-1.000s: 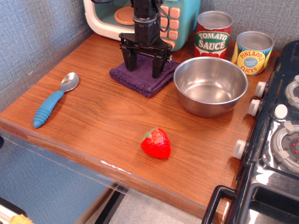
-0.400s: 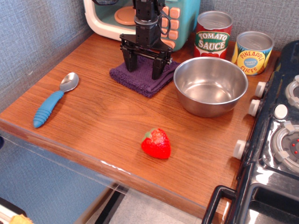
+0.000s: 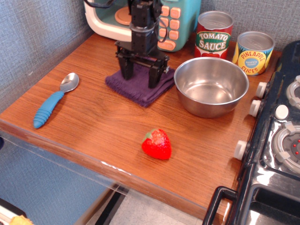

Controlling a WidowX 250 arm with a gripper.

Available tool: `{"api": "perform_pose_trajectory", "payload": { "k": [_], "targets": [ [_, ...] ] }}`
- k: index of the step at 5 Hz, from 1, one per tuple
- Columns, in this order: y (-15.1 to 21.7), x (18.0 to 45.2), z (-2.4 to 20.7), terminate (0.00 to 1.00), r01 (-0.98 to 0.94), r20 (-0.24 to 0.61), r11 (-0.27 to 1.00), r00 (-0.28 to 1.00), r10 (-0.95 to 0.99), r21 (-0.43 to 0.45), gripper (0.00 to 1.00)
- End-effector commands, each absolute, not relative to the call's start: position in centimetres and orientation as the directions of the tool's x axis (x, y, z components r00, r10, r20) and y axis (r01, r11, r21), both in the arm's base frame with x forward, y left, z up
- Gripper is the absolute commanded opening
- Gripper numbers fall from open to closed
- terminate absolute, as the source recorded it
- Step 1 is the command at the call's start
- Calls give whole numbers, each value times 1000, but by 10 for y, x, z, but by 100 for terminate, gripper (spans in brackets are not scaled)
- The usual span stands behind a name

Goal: Move the violet cloth near to the vessel

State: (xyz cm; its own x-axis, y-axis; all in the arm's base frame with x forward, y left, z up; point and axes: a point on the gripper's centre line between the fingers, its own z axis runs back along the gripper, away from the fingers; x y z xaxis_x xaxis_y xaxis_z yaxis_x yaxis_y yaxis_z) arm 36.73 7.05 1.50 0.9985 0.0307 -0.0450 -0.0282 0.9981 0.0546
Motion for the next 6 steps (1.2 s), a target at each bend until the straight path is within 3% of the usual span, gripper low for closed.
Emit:
{"api": "perform_pose_trajectory", "payload": {
  "k": [1,3,4,6],
  "targets": [
    [70,305,43,0,-23,-59,995,998,28,94,100],
    [80,257,49,0,-31,-114,990,992,47,138,100],
    [81,261,58,0,-30,-74,991,996,41,133,100],
    [74,268,133,0,-1,253,996,967,23,-84,100]
  ]
}}
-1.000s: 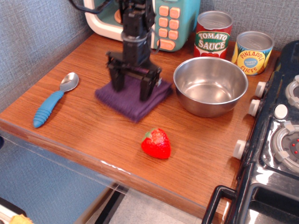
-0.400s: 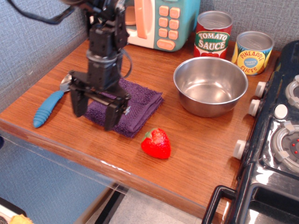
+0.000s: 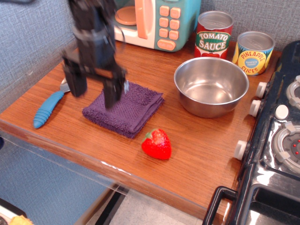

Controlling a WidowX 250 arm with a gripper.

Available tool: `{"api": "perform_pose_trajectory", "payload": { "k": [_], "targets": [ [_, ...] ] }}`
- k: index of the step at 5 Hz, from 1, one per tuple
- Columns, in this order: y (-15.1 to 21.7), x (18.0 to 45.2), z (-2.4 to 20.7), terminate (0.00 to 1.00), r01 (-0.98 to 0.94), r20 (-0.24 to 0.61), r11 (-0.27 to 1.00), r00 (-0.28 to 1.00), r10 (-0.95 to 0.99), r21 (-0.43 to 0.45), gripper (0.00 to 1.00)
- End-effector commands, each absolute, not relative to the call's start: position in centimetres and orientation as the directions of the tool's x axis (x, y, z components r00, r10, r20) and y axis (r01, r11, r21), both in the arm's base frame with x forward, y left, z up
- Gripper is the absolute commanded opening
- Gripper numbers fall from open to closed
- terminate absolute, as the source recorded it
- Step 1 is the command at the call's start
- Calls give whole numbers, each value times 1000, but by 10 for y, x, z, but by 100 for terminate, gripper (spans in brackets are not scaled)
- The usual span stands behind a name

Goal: Move the violet cloth near to the vessel

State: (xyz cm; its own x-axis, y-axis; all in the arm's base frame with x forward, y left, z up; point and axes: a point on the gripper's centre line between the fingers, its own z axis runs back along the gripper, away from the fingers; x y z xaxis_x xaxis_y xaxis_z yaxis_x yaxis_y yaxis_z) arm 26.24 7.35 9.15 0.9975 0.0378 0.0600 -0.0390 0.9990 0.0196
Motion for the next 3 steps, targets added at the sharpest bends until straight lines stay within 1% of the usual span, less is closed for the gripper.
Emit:
{"api": "perform_pose_trajectory", "payload": {
  "k": [1,2,3],
  "targets": [
    [75,269,128,0,30,228,994,974,-5,-110,100],
    [82,273,121,0,78,172,990,984,-57,-120,100],
    [82,273,121,100,78,172,990,984,-57,-120,100]
  ]
}}
